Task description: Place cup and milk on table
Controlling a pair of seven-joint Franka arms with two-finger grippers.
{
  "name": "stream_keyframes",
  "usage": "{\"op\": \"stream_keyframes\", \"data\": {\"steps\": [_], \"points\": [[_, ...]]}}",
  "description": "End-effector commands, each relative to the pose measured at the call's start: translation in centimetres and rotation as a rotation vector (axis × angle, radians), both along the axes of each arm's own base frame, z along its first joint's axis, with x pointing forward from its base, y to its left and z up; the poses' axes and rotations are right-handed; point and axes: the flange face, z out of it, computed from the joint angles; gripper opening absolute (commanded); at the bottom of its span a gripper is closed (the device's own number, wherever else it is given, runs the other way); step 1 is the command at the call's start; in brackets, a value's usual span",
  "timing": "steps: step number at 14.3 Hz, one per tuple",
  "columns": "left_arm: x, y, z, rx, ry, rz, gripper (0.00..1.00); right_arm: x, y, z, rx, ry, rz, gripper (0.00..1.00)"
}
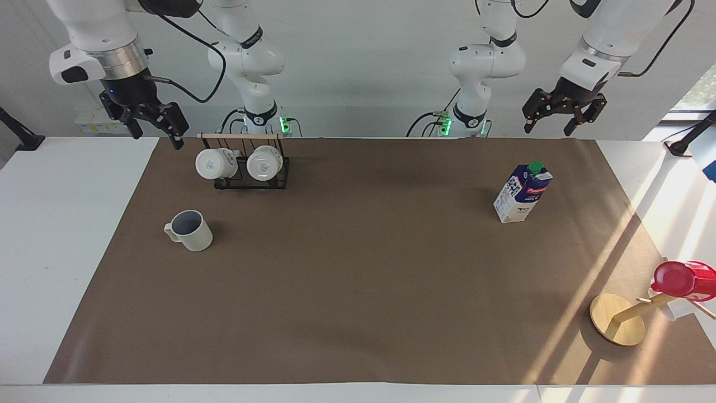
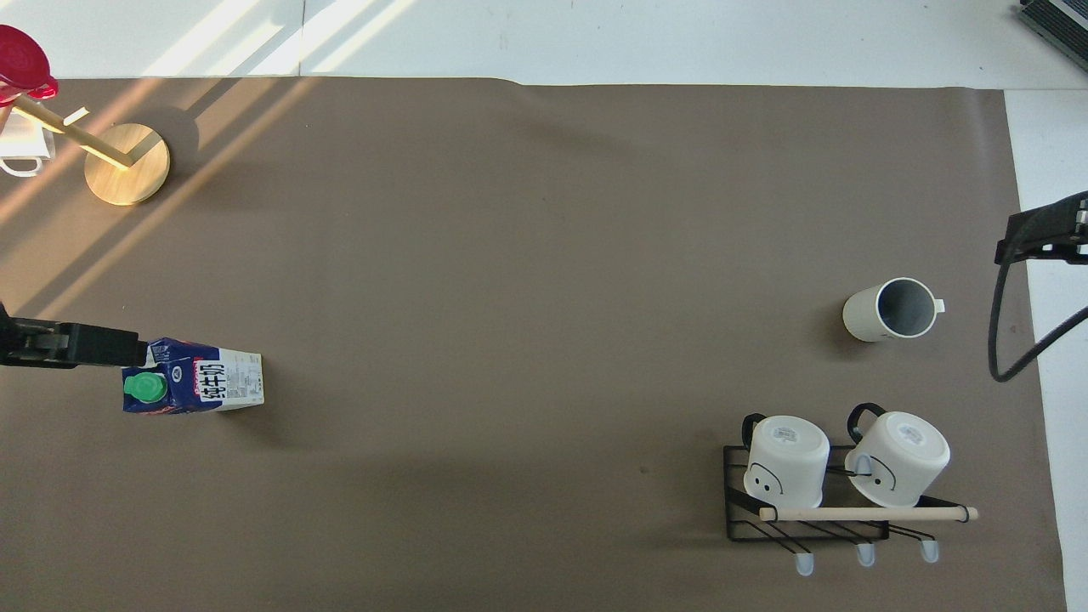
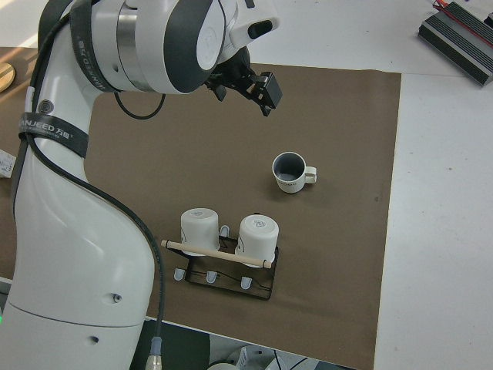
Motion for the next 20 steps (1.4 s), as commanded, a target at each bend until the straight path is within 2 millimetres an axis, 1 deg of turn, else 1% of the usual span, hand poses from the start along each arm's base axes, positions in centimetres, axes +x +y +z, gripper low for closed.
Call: {"op": "stream_keyframes", "data": {"steps": [1,7,12,15,17,20], "points": [[0.0,0.2,0.6,-0.002,0.004,0.012,1.0,-0.4,-0.4,0.2,0.006,-0.02,0.052,1.0],[0.0,0.2,0.6,-0.002,0.004,0.012,1.0,-0.2,-0.6,0.1,0.005,-0.032,0.049,1.0],[0.0,0.2,0.6,-0.001,0.005,0.012,1.0,0.0,-0.9,-1.3,0.003,-0.051,0.045,1.0],[0.0,0.5,0.6,-0.002,0.006,0.015,1.0,-0.1,-1.1,-3.8,0.007,-0.002,0.043,1.0],[0.1,1.5,0.6,-0.002,0.005,0.036,1.0,0.0,-1.1,-5.6,0.008,0.01,0.046,1.0],[0.0,1.6,0.6,-0.002,0.006,0.035,1.0,0.0,-1.2,-8.6,0.01,0.032,0.046,1.0]]}}
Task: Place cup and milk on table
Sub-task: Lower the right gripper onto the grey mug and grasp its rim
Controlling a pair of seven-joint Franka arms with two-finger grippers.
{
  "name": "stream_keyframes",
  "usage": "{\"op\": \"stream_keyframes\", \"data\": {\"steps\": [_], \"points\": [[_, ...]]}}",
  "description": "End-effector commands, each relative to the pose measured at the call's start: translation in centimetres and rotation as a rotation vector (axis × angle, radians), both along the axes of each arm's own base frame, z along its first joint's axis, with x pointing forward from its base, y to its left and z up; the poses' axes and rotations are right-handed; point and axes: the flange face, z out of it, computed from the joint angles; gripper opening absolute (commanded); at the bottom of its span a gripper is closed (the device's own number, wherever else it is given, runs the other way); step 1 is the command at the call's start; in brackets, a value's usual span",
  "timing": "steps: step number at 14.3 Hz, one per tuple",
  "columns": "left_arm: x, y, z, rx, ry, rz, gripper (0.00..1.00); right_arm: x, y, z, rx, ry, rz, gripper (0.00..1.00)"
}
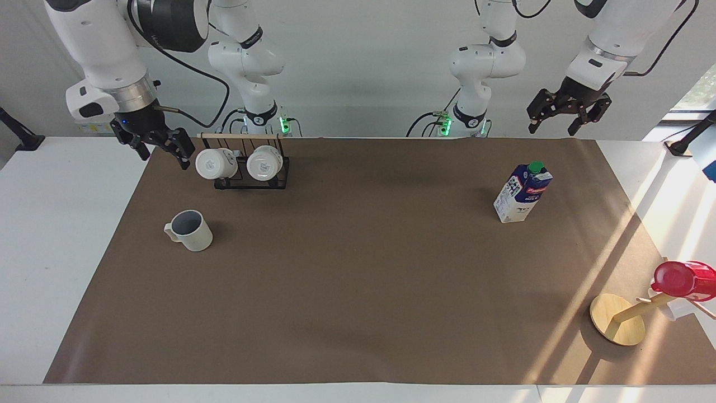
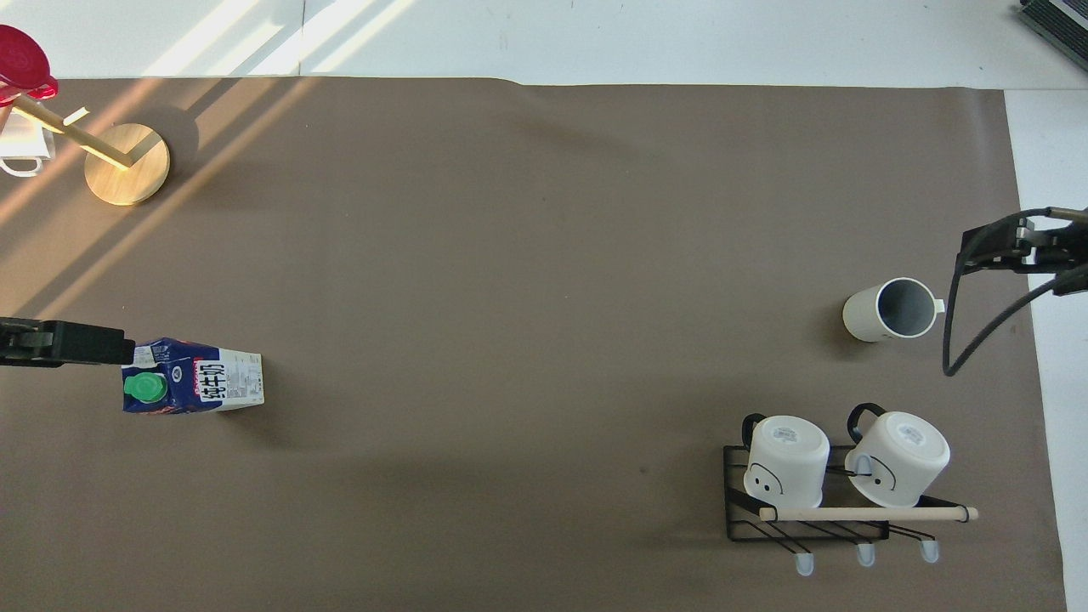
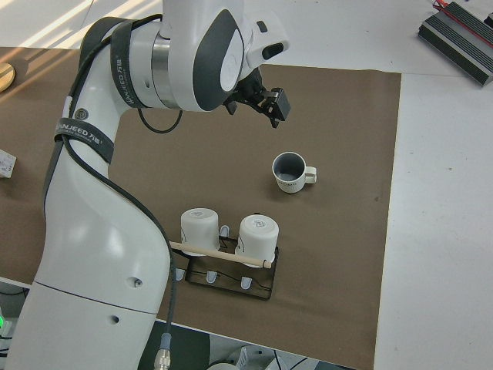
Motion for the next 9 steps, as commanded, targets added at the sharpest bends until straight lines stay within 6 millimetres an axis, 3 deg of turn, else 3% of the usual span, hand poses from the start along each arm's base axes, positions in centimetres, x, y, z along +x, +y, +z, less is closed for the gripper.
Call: {"op": "stream_keyframes", "data": {"steps": [1,3,7,9], "points": [[-0.1,0.5,0.5,-0.001,0.007,0.012,1.0,-1.0,-0.8,-3.3,0.011,0.006,0.017,1.0],[-0.5,0.4,0.4,0.0,0.01,0.009,1.0,-1.2,-1.4,-6.8,0.012,0.008,0.009,1.0],[-1.5,0.3,-0.5,0.002,-0.003,0.012,1.0,-1.3,-1.9,-10.5,0.015,0.022,0.003,1.0],[-2.2,0.4,-1.9,0.003,-0.019,0.016,1.0,-1.3,-3.0,-12.5,0.018,0.041,-0.016,1.0]]}}
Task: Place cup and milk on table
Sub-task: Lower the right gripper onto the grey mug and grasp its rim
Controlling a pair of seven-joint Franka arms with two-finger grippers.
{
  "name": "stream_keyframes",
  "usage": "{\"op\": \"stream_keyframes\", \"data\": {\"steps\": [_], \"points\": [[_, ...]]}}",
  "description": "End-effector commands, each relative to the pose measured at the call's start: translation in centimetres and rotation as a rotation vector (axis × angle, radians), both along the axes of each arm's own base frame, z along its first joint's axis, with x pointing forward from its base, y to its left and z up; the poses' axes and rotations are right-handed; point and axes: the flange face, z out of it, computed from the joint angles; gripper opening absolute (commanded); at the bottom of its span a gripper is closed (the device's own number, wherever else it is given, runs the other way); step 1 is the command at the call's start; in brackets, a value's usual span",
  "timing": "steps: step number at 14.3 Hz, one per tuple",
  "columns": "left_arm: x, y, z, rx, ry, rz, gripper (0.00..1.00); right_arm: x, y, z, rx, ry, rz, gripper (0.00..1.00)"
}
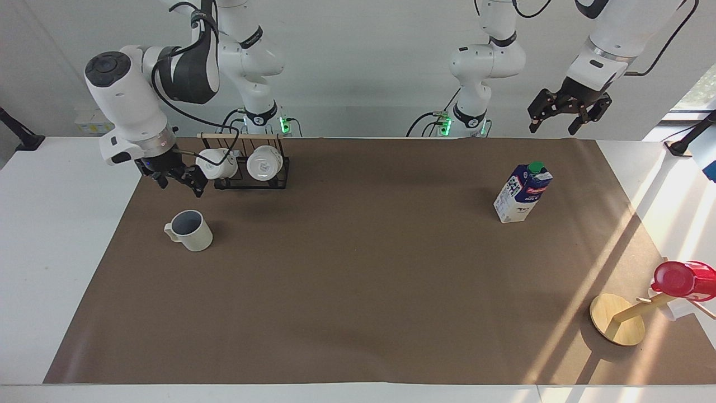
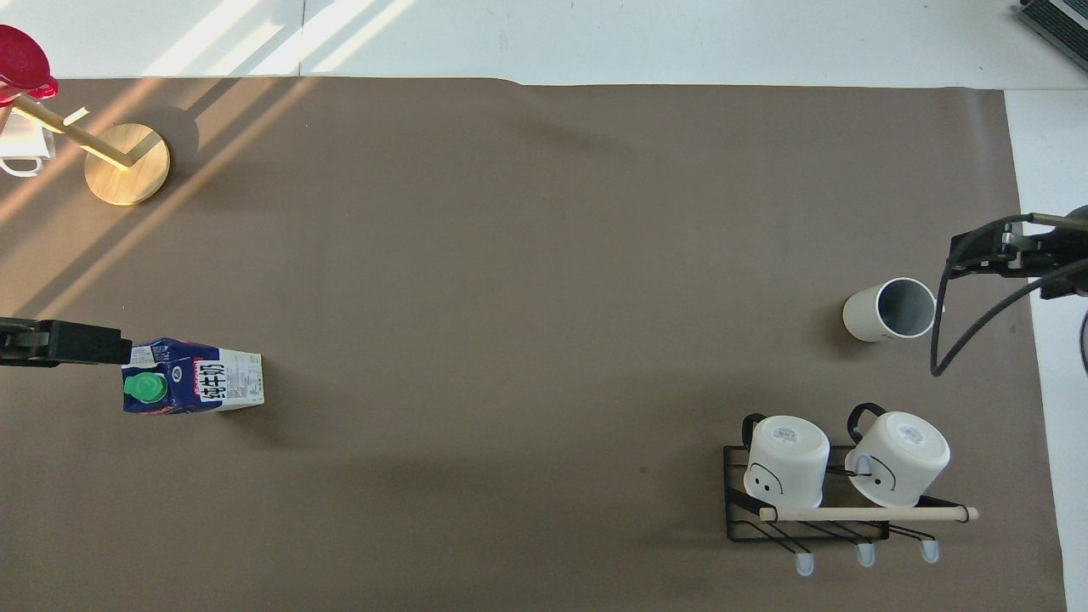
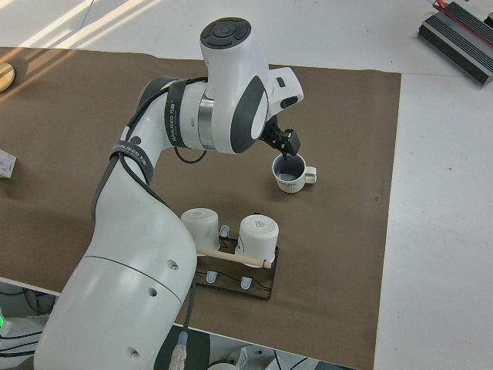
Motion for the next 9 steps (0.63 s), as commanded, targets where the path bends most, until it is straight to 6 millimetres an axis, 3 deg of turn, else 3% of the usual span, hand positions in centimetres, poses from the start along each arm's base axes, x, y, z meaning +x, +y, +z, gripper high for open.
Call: {"op": "stream_keyframes", "data": {"steps": [1,3,4,6,9], "points": [[-2.0,0.3,-1.9,0.002,-0.033,0.015,1.0,-0.4,-1.2,-2.3,0.014,0.015,0.006,1.0],[-2.4,0.8,-4.6,0.005,-0.035,0.018,1.0,0.8,-1.3,-4.2,0.012,-0.017,0.01,1.0],[-2.4,2.3,-6.4,0.006,-0.024,0.035,1.0,1.2,-0.7,-4.2,0.01,-0.041,0.019,1.0],[-2.3,3.1,-8.5,0.007,-0.037,0.026,1.0,1.4,-0.5,-4.5,0.009,-0.048,0.026,1.0],[-2.4,3.0,-11.5,0.01,-0.049,0.027,1.0,2.2,-1.2,-8.8,0.014,-0.022,0.02,1.0]]}}
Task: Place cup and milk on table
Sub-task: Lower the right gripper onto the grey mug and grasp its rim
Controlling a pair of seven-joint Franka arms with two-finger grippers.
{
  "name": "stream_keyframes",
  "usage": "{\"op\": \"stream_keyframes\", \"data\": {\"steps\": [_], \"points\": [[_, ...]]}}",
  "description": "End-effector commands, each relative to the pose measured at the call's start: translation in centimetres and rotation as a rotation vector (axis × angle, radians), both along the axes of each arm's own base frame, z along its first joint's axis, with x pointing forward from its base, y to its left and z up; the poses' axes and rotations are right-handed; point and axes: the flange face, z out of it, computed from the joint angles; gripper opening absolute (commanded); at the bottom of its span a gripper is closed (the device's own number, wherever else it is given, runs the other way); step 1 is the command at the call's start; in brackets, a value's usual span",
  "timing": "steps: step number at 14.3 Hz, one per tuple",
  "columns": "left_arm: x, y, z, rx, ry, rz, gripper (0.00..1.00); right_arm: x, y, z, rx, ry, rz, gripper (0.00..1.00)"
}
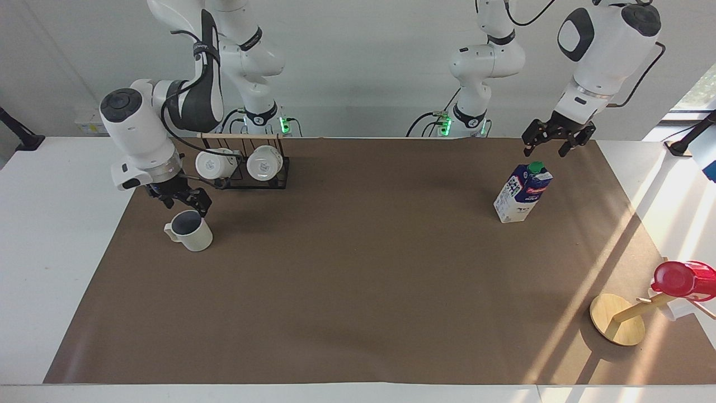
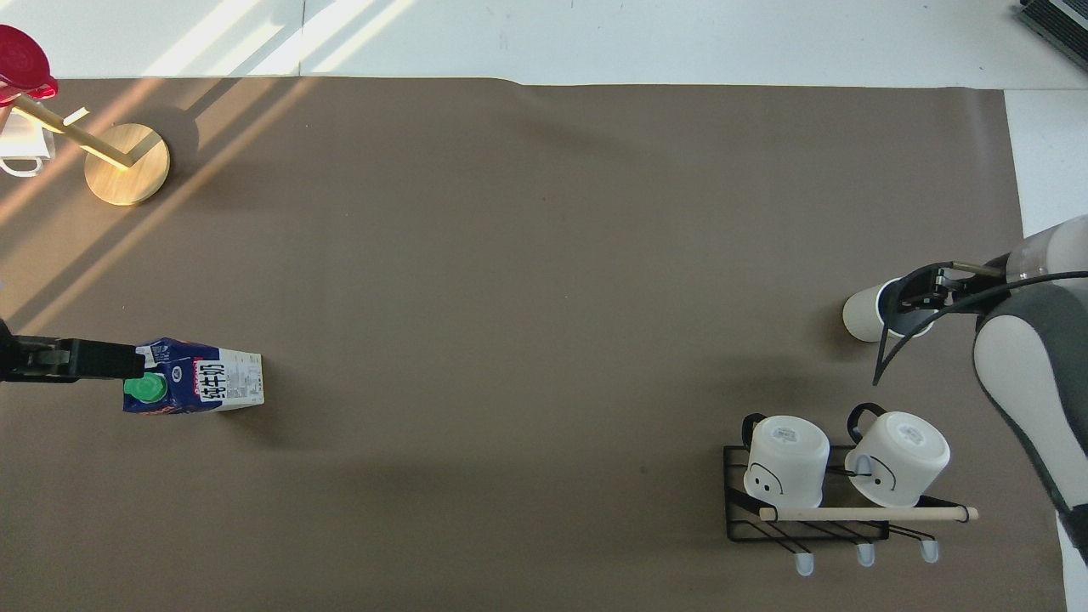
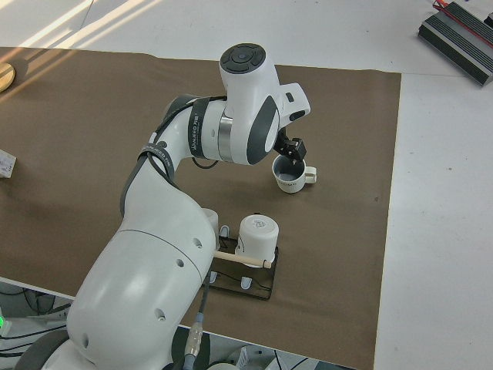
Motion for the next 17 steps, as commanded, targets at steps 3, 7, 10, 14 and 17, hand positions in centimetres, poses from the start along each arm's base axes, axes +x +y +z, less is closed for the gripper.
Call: {"op": "stream_keyframes", "data": {"steps": [3,7,10,14,17], "points": [[-1.2,-0.6,-3.2,0.007,-0.043,-0.018,1.0,0.0,-0.4,-4.6,0.013,0.006,0.023,1.0],[-1.3,-0.5,-5.6,0.009,-0.063,-0.017,1.0,-0.1,-0.3,-6.3,0.015,0.021,0.021,0.81],[-1.5,-0.5,-7.3,0.01,-0.065,-0.014,1.0,-0.6,-0.3,-7.5,0.018,0.035,0.021,0.61],[-1.4,-1.1,-7.4,0.01,-0.066,-0.029,1.0,-0.2,0.0,-7.4,0.018,0.034,0.026,0.07],[-1.0,-1.1,-7.3,0.01,-0.071,-0.029,1.0,0.6,0.0,-6.0,0.015,0.017,0.026,0.0]]}}
